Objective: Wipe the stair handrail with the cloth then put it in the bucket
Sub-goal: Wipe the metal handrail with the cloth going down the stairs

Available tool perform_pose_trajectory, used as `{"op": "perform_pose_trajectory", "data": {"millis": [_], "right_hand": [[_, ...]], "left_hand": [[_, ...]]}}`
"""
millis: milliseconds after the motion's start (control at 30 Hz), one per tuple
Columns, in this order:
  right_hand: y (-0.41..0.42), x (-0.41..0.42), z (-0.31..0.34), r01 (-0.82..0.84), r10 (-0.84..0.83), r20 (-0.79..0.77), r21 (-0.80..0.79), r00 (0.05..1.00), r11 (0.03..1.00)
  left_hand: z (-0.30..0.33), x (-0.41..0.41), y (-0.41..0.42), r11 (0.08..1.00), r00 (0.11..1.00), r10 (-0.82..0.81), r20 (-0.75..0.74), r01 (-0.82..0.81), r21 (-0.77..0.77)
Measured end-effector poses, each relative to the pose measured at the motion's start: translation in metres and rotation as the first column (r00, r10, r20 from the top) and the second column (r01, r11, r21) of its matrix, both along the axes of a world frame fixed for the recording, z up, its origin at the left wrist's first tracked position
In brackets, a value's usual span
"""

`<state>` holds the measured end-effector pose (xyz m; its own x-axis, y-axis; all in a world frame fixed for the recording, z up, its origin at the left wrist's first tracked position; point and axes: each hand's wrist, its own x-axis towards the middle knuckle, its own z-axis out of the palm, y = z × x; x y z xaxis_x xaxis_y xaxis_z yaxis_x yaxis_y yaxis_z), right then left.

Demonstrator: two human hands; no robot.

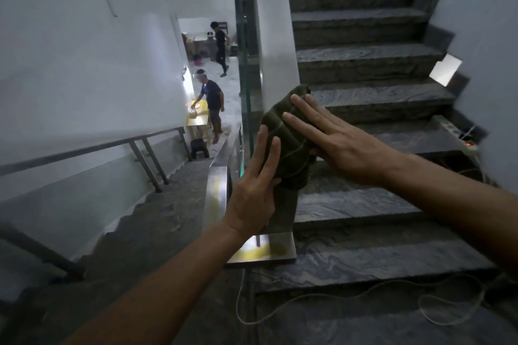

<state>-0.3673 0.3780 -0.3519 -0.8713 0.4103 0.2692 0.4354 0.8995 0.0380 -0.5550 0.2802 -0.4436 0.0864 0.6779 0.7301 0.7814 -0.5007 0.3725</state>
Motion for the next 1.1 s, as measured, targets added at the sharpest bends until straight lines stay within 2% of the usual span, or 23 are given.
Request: {"op": "perform_pose_trajectory", "data": {"millis": [133, 233, 367, 467, 533, 800, 933, 1100], "right_hand": [[-0.022, -0.006, -0.018, 0.098, -0.095, -0.118, 0.024, 0.989, 0.995], [-0.042, -0.018, -0.036, 0.201, -0.184, -0.255, 0.044, 0.949, 0.979], [-0.073, -0.046, -0.066, 0.344, -0.327, -0.487, -0.059, 0.810, 0.937], [-0.089, -0.065, -0.091, 0.437, -0.420, -0.592, -0.124, 0.688, 0.891], [-0.096, -0.075, -0.108, 0.474, -0.465, -0.606, -0.158, 0.646, 0.866], [-0.131, -0.097, -0.176, 0.557, -0.688, -0.506, -0.409, 0.521, 0.723], [-0.141, -0.102, -0.200, 0.621, -0.803, -0.332, -0.511, 0.495, 0.594], [-0.154, -0.101, -0.216, 0.718, -0.850, -0.031, -0.521, 0.526, 0.463]], "left_hand": [[-0.022, -0.019, 0.007, 0.986, 0.987, -0.154, -0.040, 0.156, 0.062], [-0.034, -0.030, 0.008, 0.956, 0.960, -0.280, 0.000, 0.279, 0.089], [-0.032, -0.042, 0.003, 0.913, 0.913, -0.408, 0.029, 0.406, 0.045], [-0.037, -0.053, -0.009, 0.891, 0.890, -0.454, -0.047, 0.452, -0.044], [-0.043, -0.064, -0.011, 0.882, 0.874, -0.470, -0.120, 0.463, -0.085], [-0.077, -0.101, -0.025, 0.803, 0.777, -0.555, -0.298, 0.405, -0.438], [-0.093, -0.105, -0.031, 0.753, 0.748, -0.568, -0.343, 0.304, -0.584], [-0.104, -0.100, -0.045, 0.680, 0.705, -0.582, -0.405, 0.149, -0.717]]}}
